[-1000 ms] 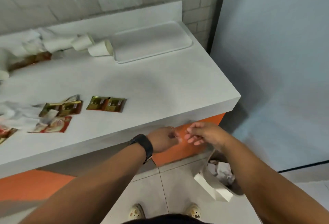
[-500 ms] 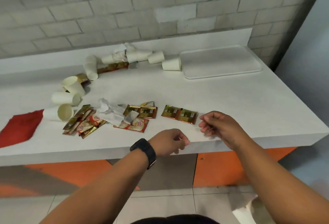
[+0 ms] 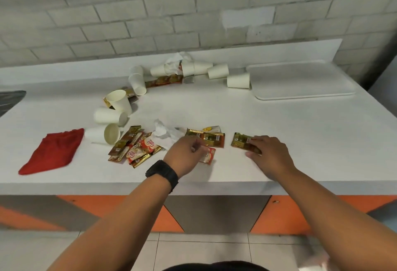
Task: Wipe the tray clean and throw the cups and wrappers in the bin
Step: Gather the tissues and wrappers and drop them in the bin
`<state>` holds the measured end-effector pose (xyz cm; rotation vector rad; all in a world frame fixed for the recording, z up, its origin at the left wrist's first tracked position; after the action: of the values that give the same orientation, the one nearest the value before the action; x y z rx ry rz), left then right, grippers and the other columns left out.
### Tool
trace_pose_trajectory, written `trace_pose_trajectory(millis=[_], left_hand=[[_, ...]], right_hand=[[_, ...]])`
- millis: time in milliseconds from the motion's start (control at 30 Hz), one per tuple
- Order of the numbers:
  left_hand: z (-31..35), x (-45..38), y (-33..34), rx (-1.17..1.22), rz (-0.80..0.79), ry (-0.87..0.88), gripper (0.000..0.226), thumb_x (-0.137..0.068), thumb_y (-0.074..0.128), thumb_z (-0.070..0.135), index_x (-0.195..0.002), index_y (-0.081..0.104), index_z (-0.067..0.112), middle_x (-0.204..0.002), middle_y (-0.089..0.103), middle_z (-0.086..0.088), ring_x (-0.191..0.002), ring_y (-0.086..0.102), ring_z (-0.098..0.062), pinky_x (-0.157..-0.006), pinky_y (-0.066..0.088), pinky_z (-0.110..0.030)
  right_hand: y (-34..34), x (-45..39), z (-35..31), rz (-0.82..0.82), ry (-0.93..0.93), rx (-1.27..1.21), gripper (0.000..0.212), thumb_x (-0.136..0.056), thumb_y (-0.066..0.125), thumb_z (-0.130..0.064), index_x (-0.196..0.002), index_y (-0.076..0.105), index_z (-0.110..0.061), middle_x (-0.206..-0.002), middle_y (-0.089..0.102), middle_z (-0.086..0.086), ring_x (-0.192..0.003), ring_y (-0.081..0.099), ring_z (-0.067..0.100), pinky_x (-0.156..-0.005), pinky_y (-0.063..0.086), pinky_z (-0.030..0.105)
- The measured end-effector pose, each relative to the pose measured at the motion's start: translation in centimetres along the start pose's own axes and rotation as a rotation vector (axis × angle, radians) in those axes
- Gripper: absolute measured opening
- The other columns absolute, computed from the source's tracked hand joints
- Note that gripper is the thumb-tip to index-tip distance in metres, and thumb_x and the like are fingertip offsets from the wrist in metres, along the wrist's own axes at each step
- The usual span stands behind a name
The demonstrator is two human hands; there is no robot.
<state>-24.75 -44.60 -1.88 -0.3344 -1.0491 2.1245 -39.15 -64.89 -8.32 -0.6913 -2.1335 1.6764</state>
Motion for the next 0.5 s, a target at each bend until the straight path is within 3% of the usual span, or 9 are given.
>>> trace_pose_trajectory(millis=[67,133,233,300,367,433,500], left_hand=[[-1.5,-1.1,-1.9,-0.145,0.128,0.016,0.037,-0.087,0.060,0.043,-0.118,0.062,0.023,-0.122,0.057,-0.001,-0.106,0.055,-0.018,-0.088,0.045,-0.030],[-3.2,-2.4,-3.7,-0.377,0.237,-0.006,0.049,-0.082,0.061,0.052,-0.126,0.056,0.030,-0.141,0.043,-0.004,-0.127,0.041,-0.027,-0.104,0.036,-0.040],[-5.7,-4.2,-4.7,-0.484,0.131,-0.134,0.074,-0.076,0.064,0.062,-0.141,0.037,0.037,-0.158,0.009,-0.009,-0.144,0.013,-0.037,-0.114,0.019,-0.050],[-7.1,-5.1,-4.5,-0.497,-0.013,-0.209,0.085,-0.073,0.066,0.064,-0.145,0.030,0.038,-0.159,-0.002,-0.011,-0.144,0.010,-0.041,-0.114,0.020,-0.051],[-7.8,-5.6,-4.1,-0.485,-0.076,-0.228,0.080,-0.076,0.067,0.057,-0.144,0.034,0.032,-0.157,0.012,-0.015,-0.139,0.025,-0.040,-0.111,0.028,-0.048],[-7.9,-6.0,-4.1,-0.474,-0.028,-0.196,0.064,-0.081,0.068,0.044,-0.137,0.046,0.023,-0.141,0.043,-0.015,-0.126,0.045,-0.032,-0.104,0.040,-0.041],[-7.9,-6.1,-4.5,-0.477,0.042,-0.164,0.049,-0.085,0.066,0.034,-0.130,0.054,0.019,-0.127,0.055,-0.012,-0.115,0.053,-0.029,-0.098,0.045,-0.038]], right_hand=[[-0.2,-0.1,0.0,0.020,0.005,-0.021,0.044,-0.092,0.052,-0.049,-0.133,0.055,-0.031,-0.140,0.052,-0.005,-0.120,0.048,0.022,-0.095,0.041,0.034],[-0.4,-0.3,-0.2,0.017,0.001,-0.015,0.042,-0.092,0.054,-0.045,-0.131,0.058,-0.029,-0.136,0.055,-0.003,-0.117,0.051,0.022,-0.092,0.043,0.035],[-0.8,0.0,-0.8,0.033,-0.003,0.035,0.036,-0.095,0.050,-0.041,-0.125,0.062,-0.025,-0.123,0.063,-0.002,-0.106,0.056,0.023,-0.082,0.047,0.034],[-0.9,0.2,-1.5,0.042,-0.026,0.128,0.032,-0.098,0.044,-0.038,-0.119,0.063,-0.022,-0.111,0.065,-0.002,-0.095,0.058,0.021,-0.071,0.046,0.032],[-0.8,0.4,-1.7,0.054,-0.040,0.203,0.029,-0.098,0.042,-0.029,-0.117,0.061,-0.020,-0.105,0.066,-0.001,-0.090,0.059,0.021,-0.063,0.042,0.030],[-0.5,0.6,-1.6,0.061,-0.030,0.238,0.031,-0.095,0.043,-0.018,-0.121,0.060,-0.019,-0.104,0.067,0.001,-0.089,0.061,0.022,-0.062,0.039,0.028],[-0.4,0.7,-1.2,0.073,-0.008,0.213,0.032,-0.095,0.043,-0.015,-0.122,0.060,-0.020,-0.102,0.068,0.001,-0.086,0.061,0.021,-0.061,0.038,0.027]])
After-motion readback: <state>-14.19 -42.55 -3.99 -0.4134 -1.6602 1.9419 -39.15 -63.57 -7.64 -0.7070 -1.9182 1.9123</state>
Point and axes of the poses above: each hand's wrist, its own x-axis away from the middle knuckle, its own y-axis out of the palm, z = x × y, the point moved 6 cm from there along -x, towards the middle knuckle
